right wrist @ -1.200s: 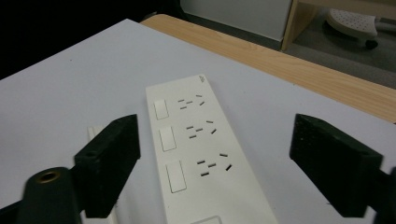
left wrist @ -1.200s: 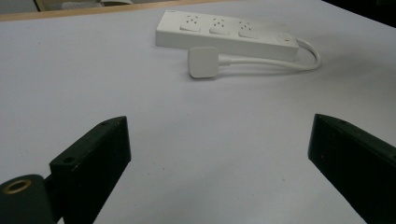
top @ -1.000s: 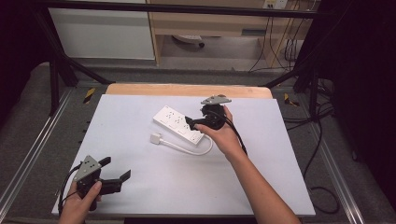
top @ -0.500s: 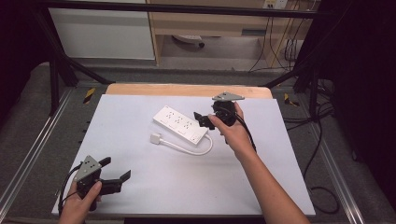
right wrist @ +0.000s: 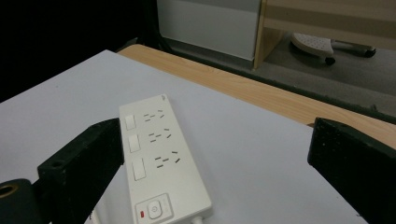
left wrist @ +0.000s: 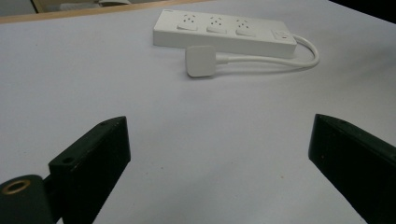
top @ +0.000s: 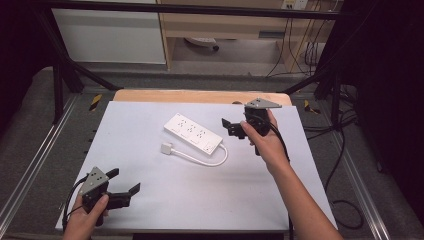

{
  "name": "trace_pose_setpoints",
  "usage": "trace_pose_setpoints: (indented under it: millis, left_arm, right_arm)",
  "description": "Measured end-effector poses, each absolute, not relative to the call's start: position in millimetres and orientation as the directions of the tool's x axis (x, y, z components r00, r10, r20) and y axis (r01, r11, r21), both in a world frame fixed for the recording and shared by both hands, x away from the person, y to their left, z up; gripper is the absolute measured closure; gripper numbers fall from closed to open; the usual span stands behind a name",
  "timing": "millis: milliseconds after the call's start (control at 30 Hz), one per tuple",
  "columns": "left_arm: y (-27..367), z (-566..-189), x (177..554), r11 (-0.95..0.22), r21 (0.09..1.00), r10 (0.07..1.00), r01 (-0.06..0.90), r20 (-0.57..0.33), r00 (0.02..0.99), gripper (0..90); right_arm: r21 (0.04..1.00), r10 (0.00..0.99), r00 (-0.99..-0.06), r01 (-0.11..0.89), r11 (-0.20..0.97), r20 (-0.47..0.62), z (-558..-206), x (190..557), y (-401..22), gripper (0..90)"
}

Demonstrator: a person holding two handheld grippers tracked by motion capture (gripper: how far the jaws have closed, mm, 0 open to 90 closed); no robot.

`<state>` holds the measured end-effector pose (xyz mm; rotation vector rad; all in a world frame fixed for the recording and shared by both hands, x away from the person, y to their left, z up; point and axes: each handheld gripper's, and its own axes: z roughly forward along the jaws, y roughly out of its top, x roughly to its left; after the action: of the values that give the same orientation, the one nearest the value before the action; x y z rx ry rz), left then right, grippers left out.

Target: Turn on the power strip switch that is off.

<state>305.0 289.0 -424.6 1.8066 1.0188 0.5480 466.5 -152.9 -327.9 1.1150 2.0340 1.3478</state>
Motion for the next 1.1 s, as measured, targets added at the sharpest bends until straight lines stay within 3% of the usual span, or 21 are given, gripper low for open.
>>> trace_pose_setpoints:
  millis: [733,1100]
  left_arm:
    - [289.4,-424.5,304.4,-0.202,0.893,0.832,0.402,-0.06,0.551,5.6]
    - [289.0,-424.7,304.5,-0.209,0.892,0.834,0.401,-0.052,0.55,5.7]
  right_arm:
    - [0.934,0.824,-0.565,0.314,0.17,0.04,-325.7,428.3,-209.3,8.1]
    - [0.947,0.835,-0.55,0.282,0.152,0.03,-345.4,390.0,-241.9,7.5]
